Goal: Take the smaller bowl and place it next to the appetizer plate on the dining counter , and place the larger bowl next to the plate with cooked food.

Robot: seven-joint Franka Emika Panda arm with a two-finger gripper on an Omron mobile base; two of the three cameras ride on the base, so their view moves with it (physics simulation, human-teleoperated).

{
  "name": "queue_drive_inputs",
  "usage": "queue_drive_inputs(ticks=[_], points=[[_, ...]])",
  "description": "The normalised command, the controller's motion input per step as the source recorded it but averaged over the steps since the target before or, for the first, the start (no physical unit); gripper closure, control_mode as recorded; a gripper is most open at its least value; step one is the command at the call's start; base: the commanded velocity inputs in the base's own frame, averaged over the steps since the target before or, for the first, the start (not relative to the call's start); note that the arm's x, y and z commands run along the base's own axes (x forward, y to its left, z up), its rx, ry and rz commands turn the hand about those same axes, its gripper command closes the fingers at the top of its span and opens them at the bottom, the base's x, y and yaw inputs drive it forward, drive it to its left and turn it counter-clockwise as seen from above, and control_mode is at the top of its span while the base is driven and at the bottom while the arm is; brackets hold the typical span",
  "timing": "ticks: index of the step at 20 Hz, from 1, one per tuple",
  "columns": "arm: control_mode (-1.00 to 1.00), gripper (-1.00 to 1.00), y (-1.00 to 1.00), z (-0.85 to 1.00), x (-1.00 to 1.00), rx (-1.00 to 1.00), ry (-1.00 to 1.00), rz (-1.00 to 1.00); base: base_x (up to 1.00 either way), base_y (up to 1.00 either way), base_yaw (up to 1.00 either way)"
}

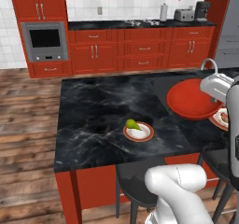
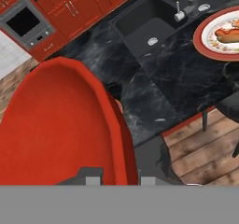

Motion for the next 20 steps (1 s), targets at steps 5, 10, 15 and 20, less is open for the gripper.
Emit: queue_drive_inputs(ticks=[5, 10, 15, 20], points=[[-1.00, 1.00, -0.19, -0.04, 0.00, 0.21, -0.04, -0.01, 0.00, 0.00, 0.00], [-1.00, 1.00, -0.18, 0.00, 0.00, 0.25, 0.00, -0.04, 0.00, 0.00, 0.00], [-1.00, 1.00, -0.05, 0.00, 0.00, 0.07, 0.02, -0.06, 0.00, 0.00, 0.00], [-1.00, 1.00, 0.00, -0.23, 0.20, 0.00, 0.03, -0.04, 0.00, 0.00, 0.00]])
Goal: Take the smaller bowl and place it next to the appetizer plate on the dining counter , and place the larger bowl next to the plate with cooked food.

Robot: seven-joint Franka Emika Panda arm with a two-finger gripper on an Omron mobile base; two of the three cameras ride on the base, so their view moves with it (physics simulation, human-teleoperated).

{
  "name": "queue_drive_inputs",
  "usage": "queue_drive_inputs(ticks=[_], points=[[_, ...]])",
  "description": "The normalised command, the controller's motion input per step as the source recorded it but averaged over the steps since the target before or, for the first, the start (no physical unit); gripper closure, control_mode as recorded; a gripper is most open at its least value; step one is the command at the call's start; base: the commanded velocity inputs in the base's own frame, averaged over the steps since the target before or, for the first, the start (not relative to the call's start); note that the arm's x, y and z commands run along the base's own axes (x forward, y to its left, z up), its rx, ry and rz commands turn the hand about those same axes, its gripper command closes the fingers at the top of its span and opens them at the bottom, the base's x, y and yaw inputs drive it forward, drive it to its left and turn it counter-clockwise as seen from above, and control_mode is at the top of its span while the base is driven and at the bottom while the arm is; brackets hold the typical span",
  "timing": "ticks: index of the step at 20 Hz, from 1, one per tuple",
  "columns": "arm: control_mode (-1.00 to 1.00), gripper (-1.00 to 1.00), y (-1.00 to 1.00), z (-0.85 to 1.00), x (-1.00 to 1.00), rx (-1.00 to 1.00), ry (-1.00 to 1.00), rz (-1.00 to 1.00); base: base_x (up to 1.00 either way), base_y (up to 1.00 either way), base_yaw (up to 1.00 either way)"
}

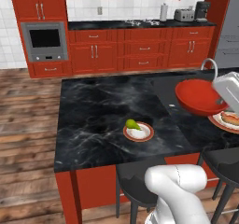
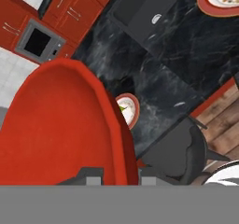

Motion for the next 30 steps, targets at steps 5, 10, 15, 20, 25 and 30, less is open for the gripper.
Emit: queue_drive_inputs(ticks=[5, 10, 15, 20, 25, 30], points=[[-1.00, 1.00, 0.00, -0.30, 0.31, 0.00, 0.00, -0.01, 0.00, 0.00, 0.00], [-1.00, 1.00, 0.00, -0.29, 0.24, 0.00, 0.00, 0.00, 0.00, 0.00, 0.00], [-1.00, 1.00, -0.14, -0.32, 0.16, 0.00, 0.00, 0.00, 0.00, 0.00, 0.00], [-1.00, 1.00, -0.22, -0.26, 0.13, 0.00, 0.00, 0.00, 0.00, 0.00, 0.00], [-1.00, 1.00, -0.20, -0.20, 0.17, 0.00, 0.01, 0.00, 0.00, 0.00, 0.00], [-1.00, 1.00, -0.21, -0.18, 0.19, 0.00, 0.02, 0.00, 0.00, 0.00, 0.00]])
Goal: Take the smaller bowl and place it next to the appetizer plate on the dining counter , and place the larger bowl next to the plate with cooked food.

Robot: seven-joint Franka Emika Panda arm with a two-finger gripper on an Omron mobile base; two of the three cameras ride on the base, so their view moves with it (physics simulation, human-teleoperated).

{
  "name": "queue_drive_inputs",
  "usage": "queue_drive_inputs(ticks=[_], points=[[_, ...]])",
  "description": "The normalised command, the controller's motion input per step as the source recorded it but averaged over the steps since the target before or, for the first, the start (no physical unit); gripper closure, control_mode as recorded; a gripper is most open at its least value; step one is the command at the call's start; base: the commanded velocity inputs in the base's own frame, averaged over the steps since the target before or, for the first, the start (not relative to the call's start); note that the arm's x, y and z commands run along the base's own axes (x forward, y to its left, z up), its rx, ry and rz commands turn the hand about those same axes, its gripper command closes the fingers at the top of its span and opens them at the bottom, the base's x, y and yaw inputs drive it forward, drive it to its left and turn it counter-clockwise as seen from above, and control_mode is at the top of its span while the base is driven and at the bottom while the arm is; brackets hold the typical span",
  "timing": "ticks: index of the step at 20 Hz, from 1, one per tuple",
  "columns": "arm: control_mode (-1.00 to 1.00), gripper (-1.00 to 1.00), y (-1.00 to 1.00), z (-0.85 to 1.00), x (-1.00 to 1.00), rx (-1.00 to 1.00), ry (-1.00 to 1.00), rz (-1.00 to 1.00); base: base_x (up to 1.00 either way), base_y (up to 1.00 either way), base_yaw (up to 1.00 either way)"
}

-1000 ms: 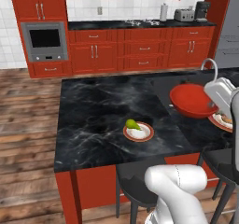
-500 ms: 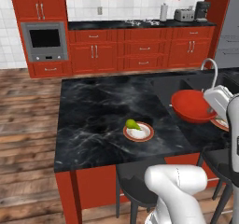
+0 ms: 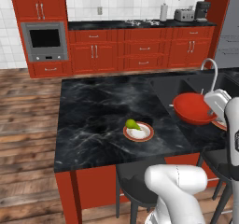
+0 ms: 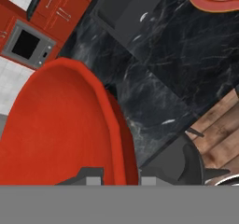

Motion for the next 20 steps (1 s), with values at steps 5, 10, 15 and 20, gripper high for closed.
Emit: queue_drive_inputs(ticks=[5, 10, 15, 20], points=[[-1.00, 1.00, -0.17, -0.23, 0.22, 0.00, 0.02, 0.00, 0.00, 0.00, 0.00], [-1.00, 1.00, -0.07, -0.29, 0.23, 0.00, 0.00, 0.00, 0.00, 0.00, 0.00], [-1.00, 1.00, 0.00, -0.33, 0.27, 0.00, 0.00, 0.00, 0.00, 0.00, 0.00], [-1.00, 1.00, 0.00, -0.27, 0.27, 0.00, 0.00, 0.00, 0.00, 0.00, 0.00]])
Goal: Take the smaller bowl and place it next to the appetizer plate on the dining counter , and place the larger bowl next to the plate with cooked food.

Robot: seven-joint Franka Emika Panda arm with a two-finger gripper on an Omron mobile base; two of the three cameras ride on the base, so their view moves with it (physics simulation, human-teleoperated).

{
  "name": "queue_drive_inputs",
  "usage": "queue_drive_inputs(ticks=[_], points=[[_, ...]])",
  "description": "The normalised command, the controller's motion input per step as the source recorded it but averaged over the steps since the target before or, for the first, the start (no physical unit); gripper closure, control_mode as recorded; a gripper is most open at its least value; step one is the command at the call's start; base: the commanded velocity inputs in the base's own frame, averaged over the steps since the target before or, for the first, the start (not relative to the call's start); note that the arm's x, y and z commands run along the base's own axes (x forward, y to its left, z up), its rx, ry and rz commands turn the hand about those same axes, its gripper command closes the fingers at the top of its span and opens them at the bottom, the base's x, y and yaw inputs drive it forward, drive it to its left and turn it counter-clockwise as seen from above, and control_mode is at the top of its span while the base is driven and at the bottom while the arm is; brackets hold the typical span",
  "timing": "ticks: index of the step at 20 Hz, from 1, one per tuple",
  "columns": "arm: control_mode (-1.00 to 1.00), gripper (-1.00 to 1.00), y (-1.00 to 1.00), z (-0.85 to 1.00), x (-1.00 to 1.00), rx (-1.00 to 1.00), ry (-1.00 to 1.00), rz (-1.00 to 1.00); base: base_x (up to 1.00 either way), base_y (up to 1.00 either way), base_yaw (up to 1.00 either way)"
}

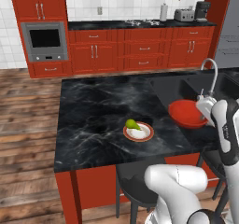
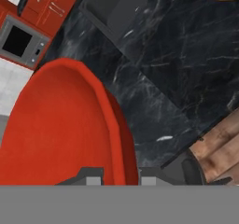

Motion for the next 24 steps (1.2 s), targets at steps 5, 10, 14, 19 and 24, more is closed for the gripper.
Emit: queue_drive_inputs(ticks=[5, 10, 14, 19, 24], points=[[-1.00, 1.00, 0.00, -0.23, 0.25, 0.00, 0.01, 0.00, 0.00, 0.00, 0.00], [-1.00, 1.00, 0.00, -0.24, 0.22, 0.00, 0.02, 0.00, 0.00, 0.00, 0.00], [-1.00, 1.00, 0.00, -0.27, 0.22, 0.00, 0.01, 0.00, 0.00, 0.00, 0.00], [-1.00, 1.00, 0.00, -0.27, 0.18, 0.00, 0.01, 0.00, 0.00, 0.00, 0.00], [-1.00, 1.00, 0.00, -0.26, 0.18, 0.00, 0.00, 0.00, 0.00, 0.00, 0.00]])
